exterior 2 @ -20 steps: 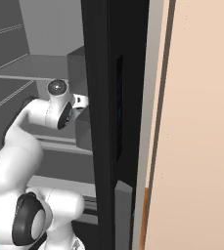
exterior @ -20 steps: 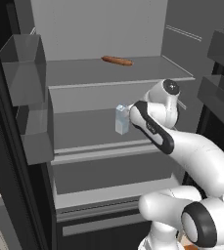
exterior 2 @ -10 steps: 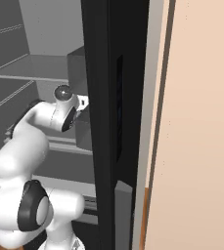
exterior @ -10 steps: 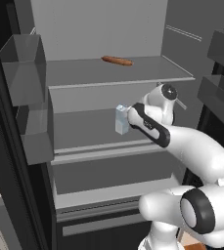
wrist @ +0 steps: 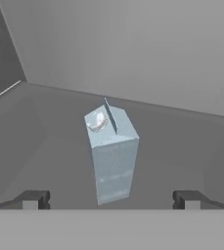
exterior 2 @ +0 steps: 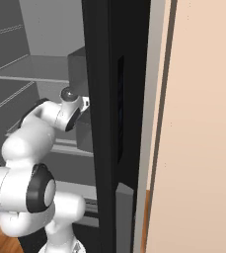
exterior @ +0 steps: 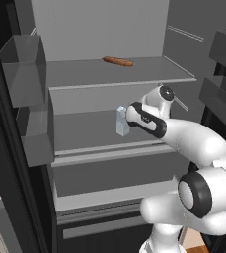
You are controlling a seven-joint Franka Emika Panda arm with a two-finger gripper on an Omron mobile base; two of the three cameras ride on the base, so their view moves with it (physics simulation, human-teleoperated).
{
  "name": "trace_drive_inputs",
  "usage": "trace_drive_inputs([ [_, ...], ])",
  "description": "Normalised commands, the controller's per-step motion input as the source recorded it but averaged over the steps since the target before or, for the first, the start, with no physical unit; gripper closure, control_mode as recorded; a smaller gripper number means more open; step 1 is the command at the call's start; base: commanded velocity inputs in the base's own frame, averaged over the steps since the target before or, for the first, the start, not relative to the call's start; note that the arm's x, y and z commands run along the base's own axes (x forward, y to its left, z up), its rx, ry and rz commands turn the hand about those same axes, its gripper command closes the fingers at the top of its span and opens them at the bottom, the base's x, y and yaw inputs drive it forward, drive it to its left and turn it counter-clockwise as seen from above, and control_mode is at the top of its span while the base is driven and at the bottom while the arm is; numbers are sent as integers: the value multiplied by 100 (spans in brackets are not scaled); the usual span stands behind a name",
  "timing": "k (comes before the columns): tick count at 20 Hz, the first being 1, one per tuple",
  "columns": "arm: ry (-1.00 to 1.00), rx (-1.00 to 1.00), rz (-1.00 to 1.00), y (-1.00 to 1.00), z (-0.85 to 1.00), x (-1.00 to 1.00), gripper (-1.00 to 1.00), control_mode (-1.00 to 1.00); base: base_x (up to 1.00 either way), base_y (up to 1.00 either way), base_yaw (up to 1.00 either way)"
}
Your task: Take out the milk from the fridge and place it on the tray on the counter. Then take the sugar cube near the tray and place it in the tray.
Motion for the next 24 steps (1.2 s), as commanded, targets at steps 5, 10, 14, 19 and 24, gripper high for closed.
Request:
trace_drive_inputs([
  [5,0,0,2,0,-10,29,-100,-100,0,0,0],
  [10,0,1,3,0,-19,29,-100,-100,0,0,0],
  [14,0,3,3,0,-22,28,-100,-100,0,0,0],
  [19,0,2,5,0,-19,31,-100,-100,0,0,0],
  [24,0,1,3,0,-14,26,-100,-100,0,0,0],
])
